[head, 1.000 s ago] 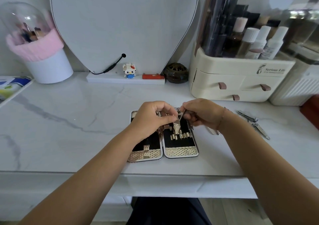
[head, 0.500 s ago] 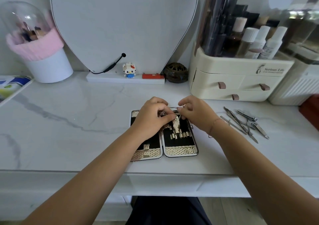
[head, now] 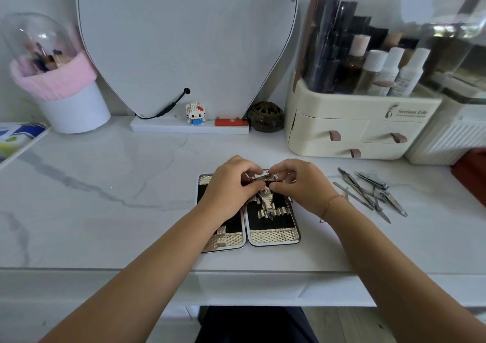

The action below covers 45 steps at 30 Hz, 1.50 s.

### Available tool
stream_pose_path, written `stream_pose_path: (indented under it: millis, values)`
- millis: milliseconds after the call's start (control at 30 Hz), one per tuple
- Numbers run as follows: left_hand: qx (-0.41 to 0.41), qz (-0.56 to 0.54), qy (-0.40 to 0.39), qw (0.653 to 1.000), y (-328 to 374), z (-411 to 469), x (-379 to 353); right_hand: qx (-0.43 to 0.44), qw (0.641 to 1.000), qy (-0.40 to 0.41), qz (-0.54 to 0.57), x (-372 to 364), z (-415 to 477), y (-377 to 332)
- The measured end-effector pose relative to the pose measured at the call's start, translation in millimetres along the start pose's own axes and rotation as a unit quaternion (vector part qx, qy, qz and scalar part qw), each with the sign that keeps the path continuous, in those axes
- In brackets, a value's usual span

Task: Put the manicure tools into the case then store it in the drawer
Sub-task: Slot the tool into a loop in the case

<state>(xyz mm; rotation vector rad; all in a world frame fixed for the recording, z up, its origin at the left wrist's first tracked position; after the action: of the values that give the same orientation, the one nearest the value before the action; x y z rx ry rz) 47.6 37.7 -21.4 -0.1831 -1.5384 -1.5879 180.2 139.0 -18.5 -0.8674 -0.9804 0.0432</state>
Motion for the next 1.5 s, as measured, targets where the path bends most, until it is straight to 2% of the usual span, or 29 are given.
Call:
stream_pose_path:
  millis: [134, 401, 534, 1102, 1269, 1502]
  values:
    - [0.019, -0.024, 0.016, 0.999, -5, 2, 17, -0.019, 0.998, 0.012, 0.057, -4, -4, 0]
    - [0.102, 0.014, 0.007, 0.995, -59, 7, 51, -0.053, 0.998, -0.030, 0.016, -7, 0, -8]
    - [0.099, 0.006, 0.015, 0.995, -64, 7, 47, -0.079, 0.994, -0.060, 0.044, -4, 1, -12]
    - [0.086, 0.008, 0.015, 0.996, -68, 9, 45, -0.124, 0.990, -0.060, 0.034, -6, 7, -16]
    - [0.091, 0.011, 0.010, 0.996, -70, 10, 45, -0.116, 0.992, -0.050, 0.002, -5, 5, -18]
    - [0.097, 0.010, 0.008, 0.995, -72, 10, 45, -0.105, 0.993, -0.050, 0.036, -6, 2, -15]
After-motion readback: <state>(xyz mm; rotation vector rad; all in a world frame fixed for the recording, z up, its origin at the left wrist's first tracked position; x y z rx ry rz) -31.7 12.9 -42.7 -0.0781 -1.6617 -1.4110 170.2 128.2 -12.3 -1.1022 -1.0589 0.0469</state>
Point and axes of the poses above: each hand's wrist, its own z-axis towards the middle knuckle, its own x-axis out of the back of the hand, y = z × x, the point moved 2 cm from there along z, towards the middle knuckle, and after that the axes turned 8 degrees about x, right-handed, at the moved point
